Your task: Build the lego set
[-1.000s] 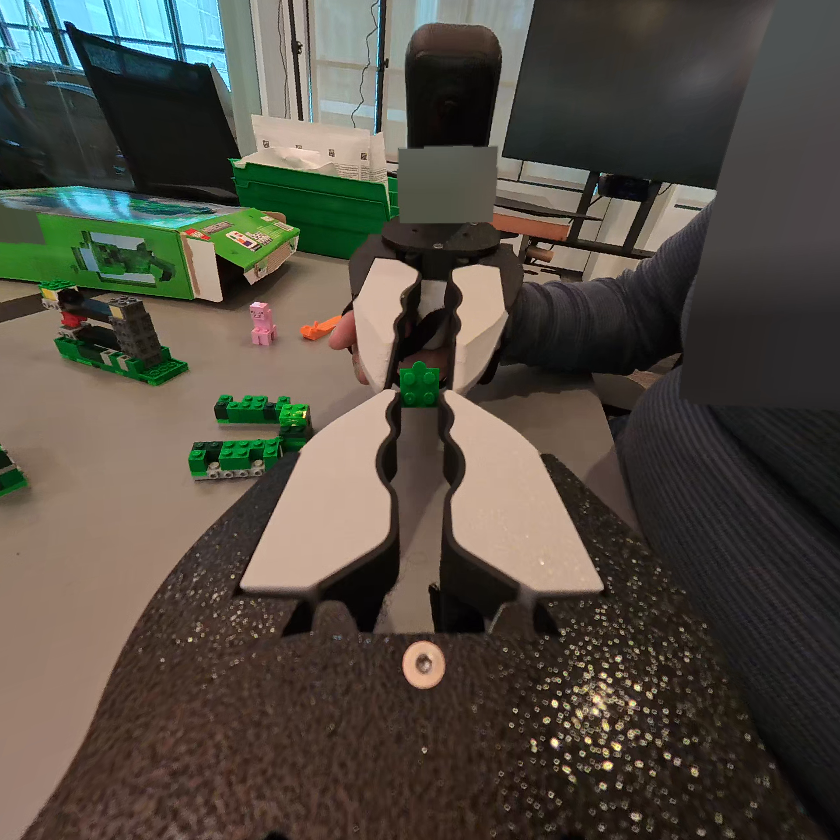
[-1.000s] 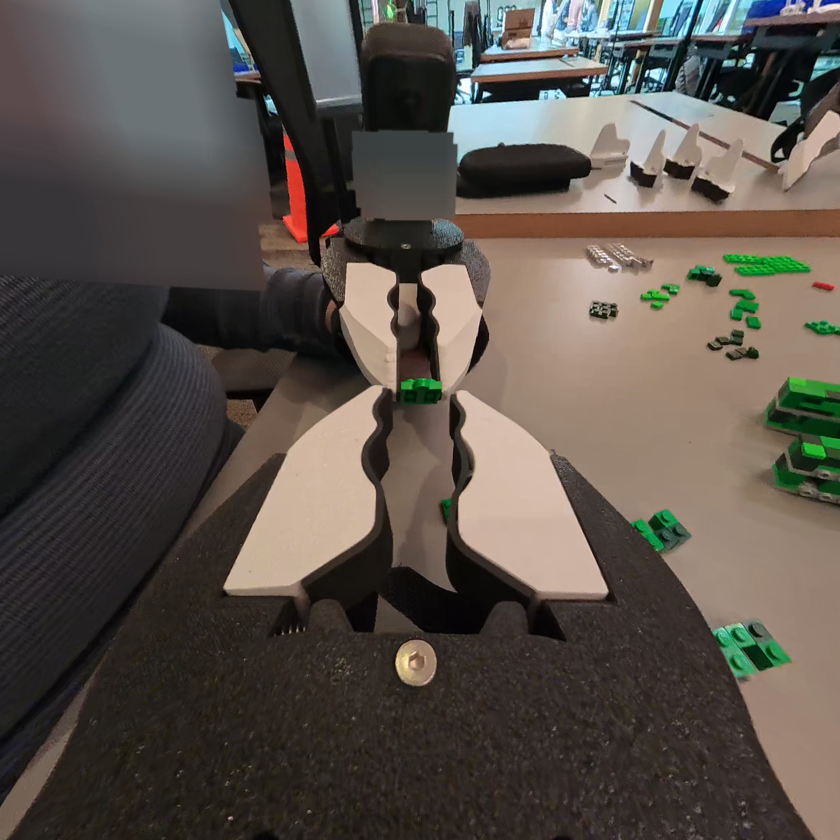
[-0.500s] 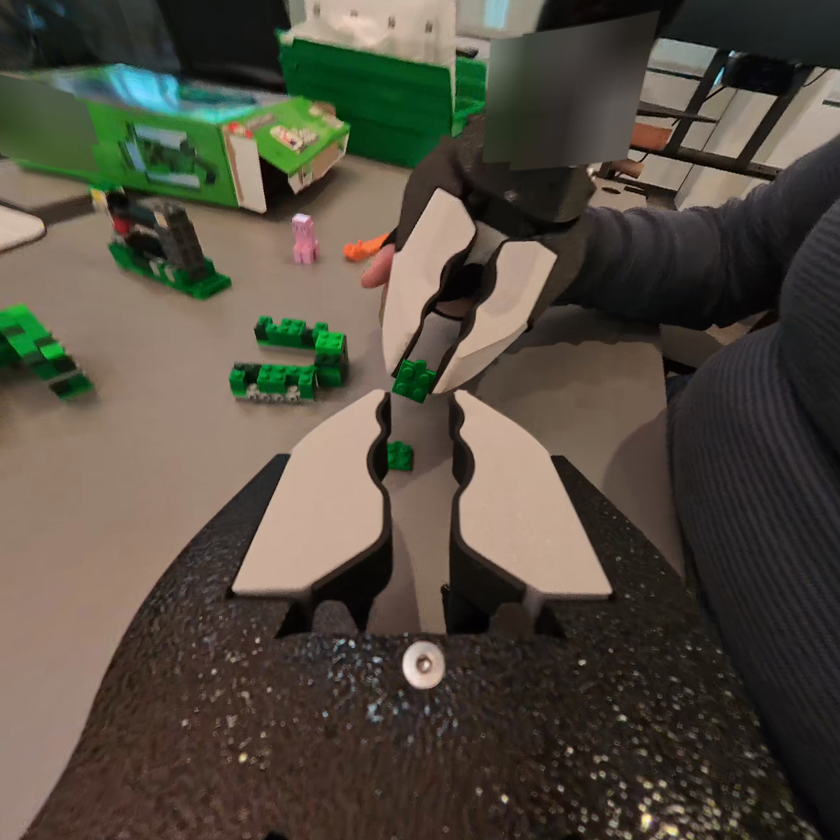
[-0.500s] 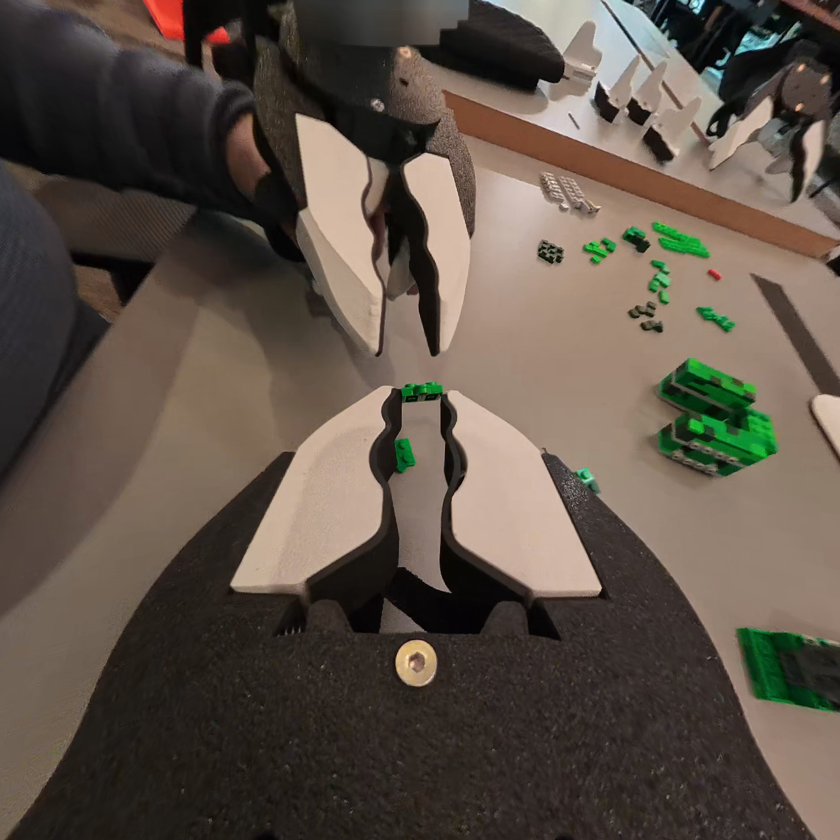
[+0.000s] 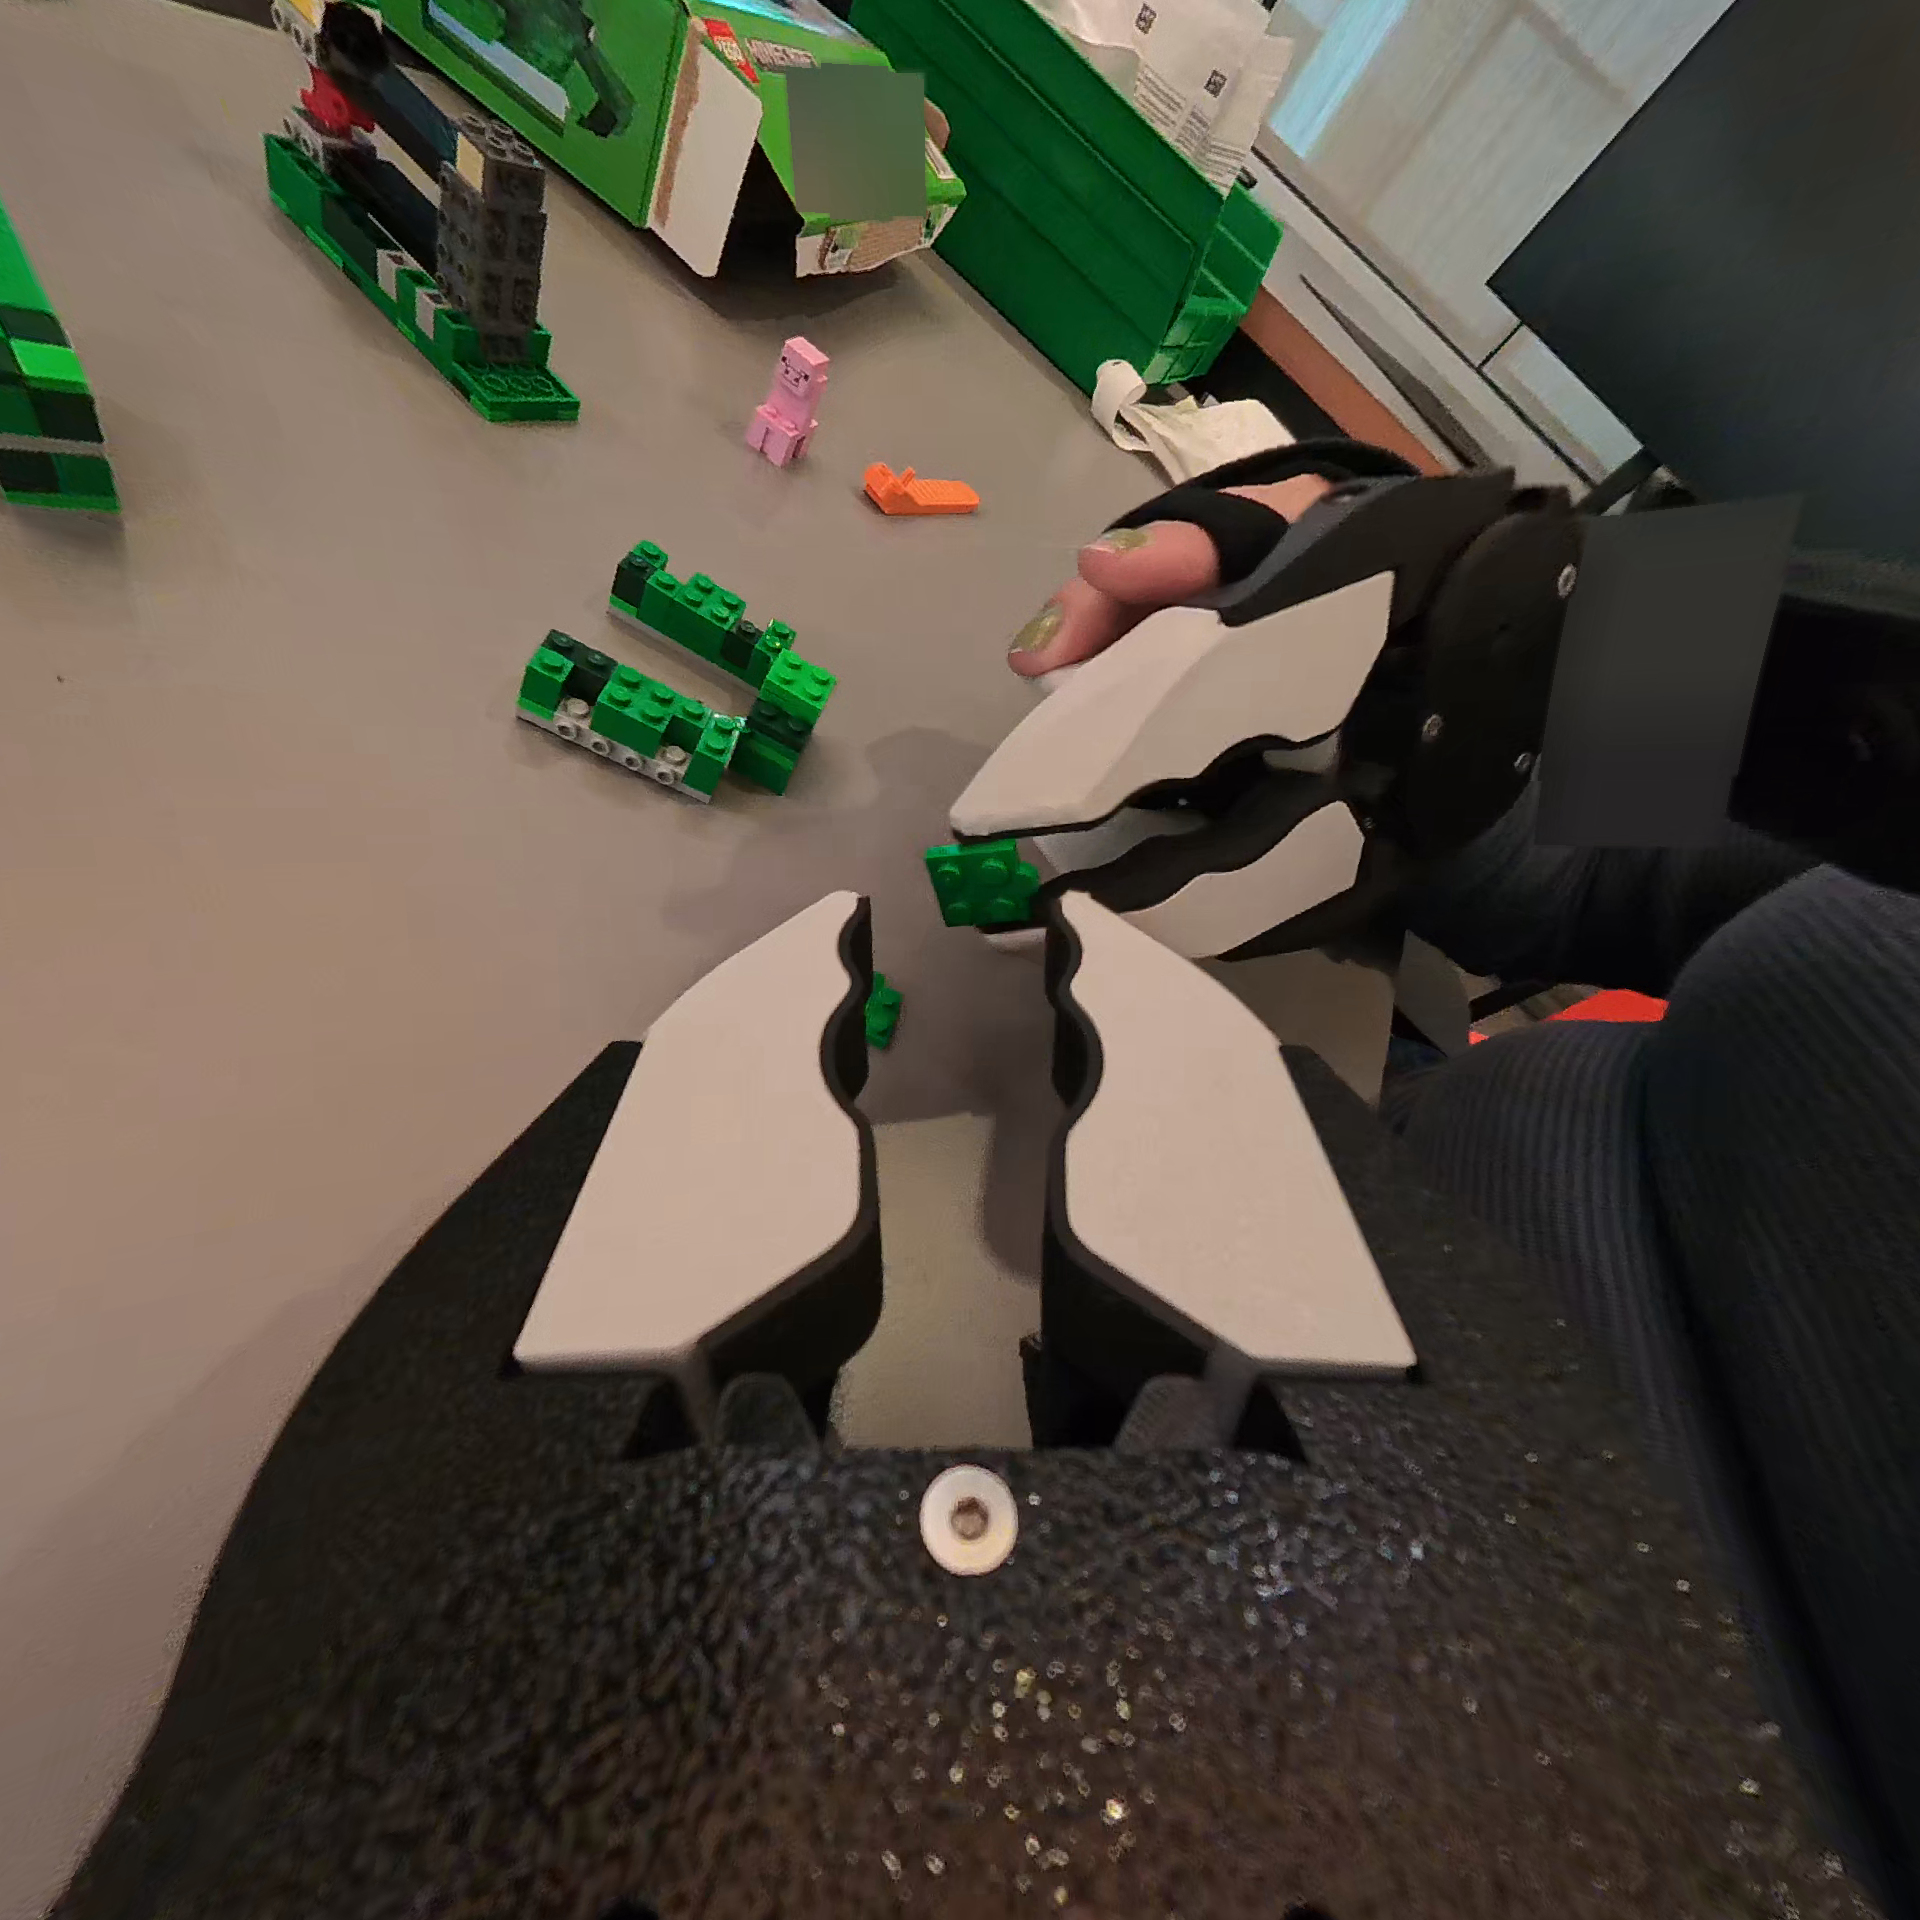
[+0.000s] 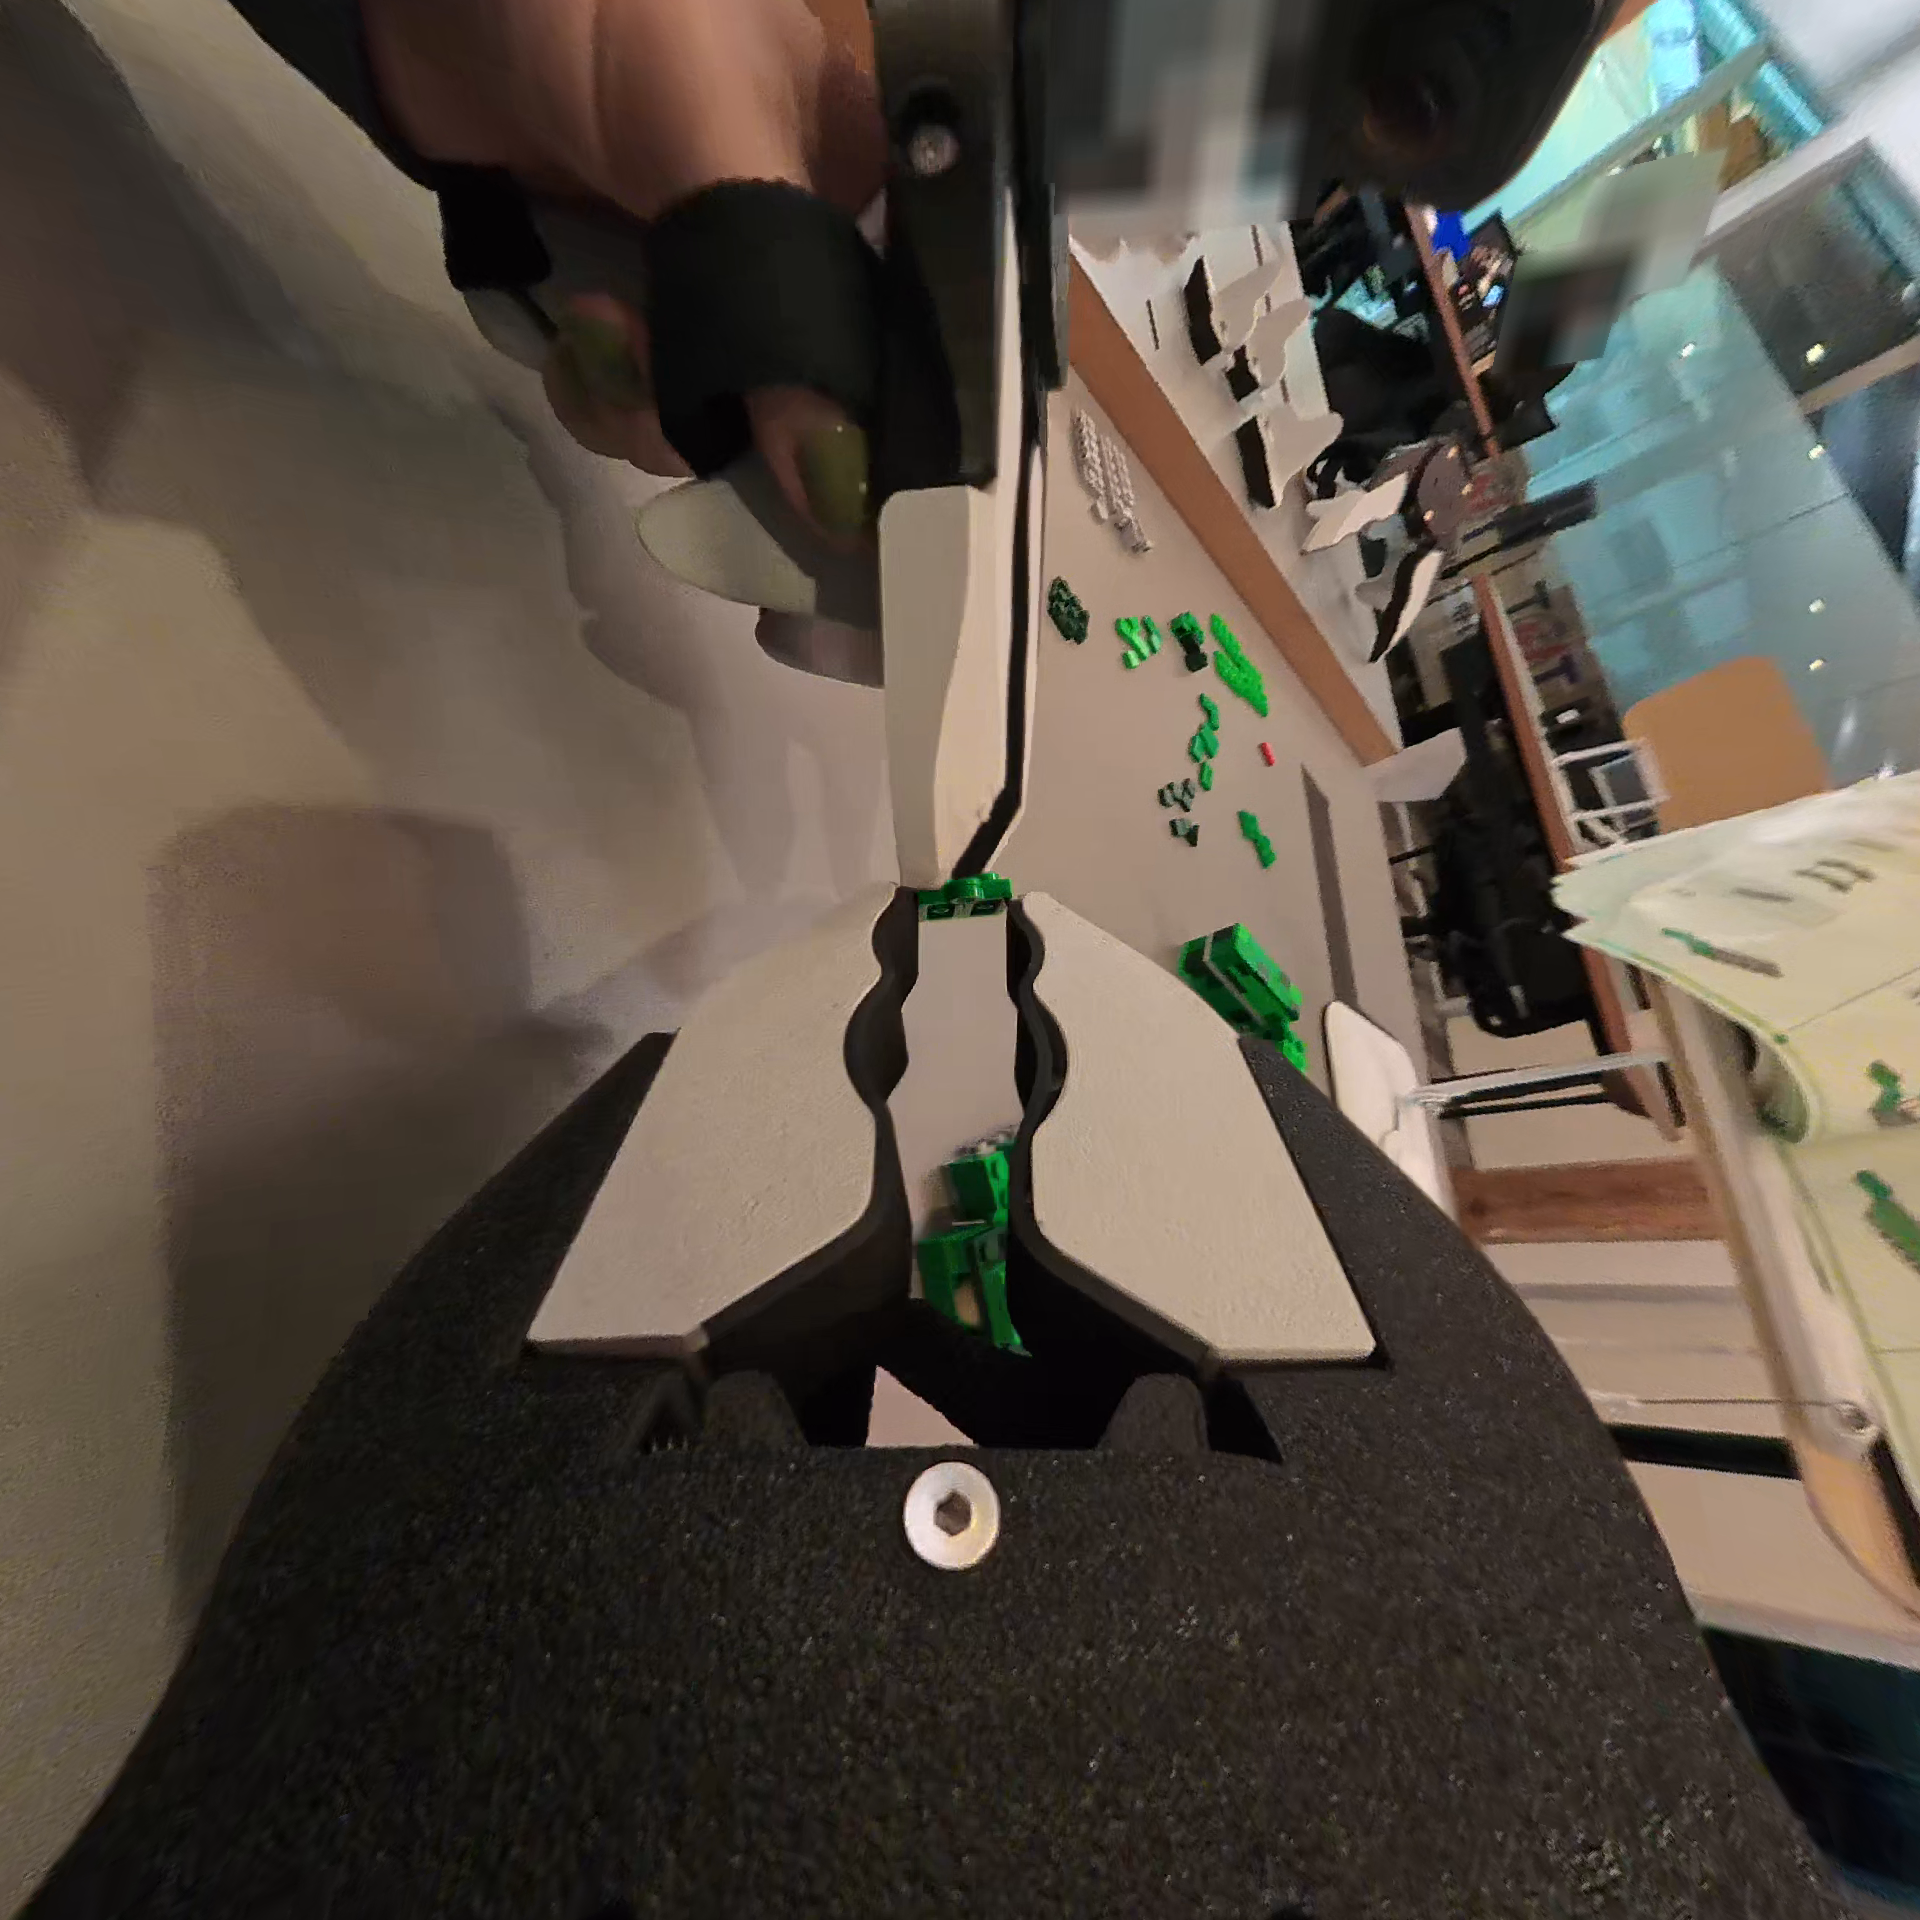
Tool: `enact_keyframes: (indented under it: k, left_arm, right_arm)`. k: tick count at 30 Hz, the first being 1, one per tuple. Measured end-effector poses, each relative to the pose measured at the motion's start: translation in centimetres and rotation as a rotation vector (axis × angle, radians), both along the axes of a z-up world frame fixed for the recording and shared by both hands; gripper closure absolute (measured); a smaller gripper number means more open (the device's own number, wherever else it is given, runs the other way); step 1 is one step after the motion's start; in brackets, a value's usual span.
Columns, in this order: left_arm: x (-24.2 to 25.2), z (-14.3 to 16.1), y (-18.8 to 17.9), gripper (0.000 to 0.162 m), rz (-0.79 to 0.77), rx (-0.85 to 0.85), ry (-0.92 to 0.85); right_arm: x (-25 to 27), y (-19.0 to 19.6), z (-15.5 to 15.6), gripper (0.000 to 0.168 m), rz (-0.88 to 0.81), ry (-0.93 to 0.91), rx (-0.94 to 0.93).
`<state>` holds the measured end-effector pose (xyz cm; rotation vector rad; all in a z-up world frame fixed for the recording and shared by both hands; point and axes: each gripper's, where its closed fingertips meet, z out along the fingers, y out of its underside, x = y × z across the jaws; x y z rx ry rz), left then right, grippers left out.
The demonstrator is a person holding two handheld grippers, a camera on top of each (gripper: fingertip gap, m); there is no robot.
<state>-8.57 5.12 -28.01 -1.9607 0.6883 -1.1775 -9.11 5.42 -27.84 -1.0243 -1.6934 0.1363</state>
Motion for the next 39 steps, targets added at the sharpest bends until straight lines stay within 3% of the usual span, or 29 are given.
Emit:
enact_keyframes:
  k: [11, 16, 22, 26, 30, 34, 39]
  left_arm:
    - [-0.1, 0.6, -0.2, 0.130, -0.037, -0.065, -0.070]
    - [0.3, 1.1, -0.8, 0.145, -0.095, -0.063, -0.102]
    - [0.3, 1.2, -0.9, 0.146, -0.114, -0.064, -0.121]
    - [-0.4, 0.7, -0.8, 0.146, -0.102, -0.072, -0.109]
    - [-1.5, 0.1, -1.0, 0.146, -0.092, -0.093, -0.098]
    - [-2.1, -0.5, -1.1, 0.146, -0.090, -0.128, -0.082]
    - [-1.8, -1.5, -1.7, 0.146, -0.112, -0.205, -0.050]
  right_arm:
    - [-0.1, -0.3, 0.7, 0.153, 0.027, 0.027, 0.072]
    - [-0.1, -0.4, 1.0, 0.153, 0.043, 0.043, 0.076]
    - [-0.1, -0.6, 1.0, 0.152, 0.055, 0.058, 0.041]
    - [0.3, -0.5, 0.2, 0.143, 0.068, 0.050, -0.100]
    - [2.5, 0.0, -3.3, 0.142, 0.051, -0.135, -0.378]
    - [3.9, 0.1, -6.0, 0.150, 0.031, -0.294, -0.517]
    - [3.5, 0.1, -6.1, 0.160, 0.049, -0.289, -0.621]
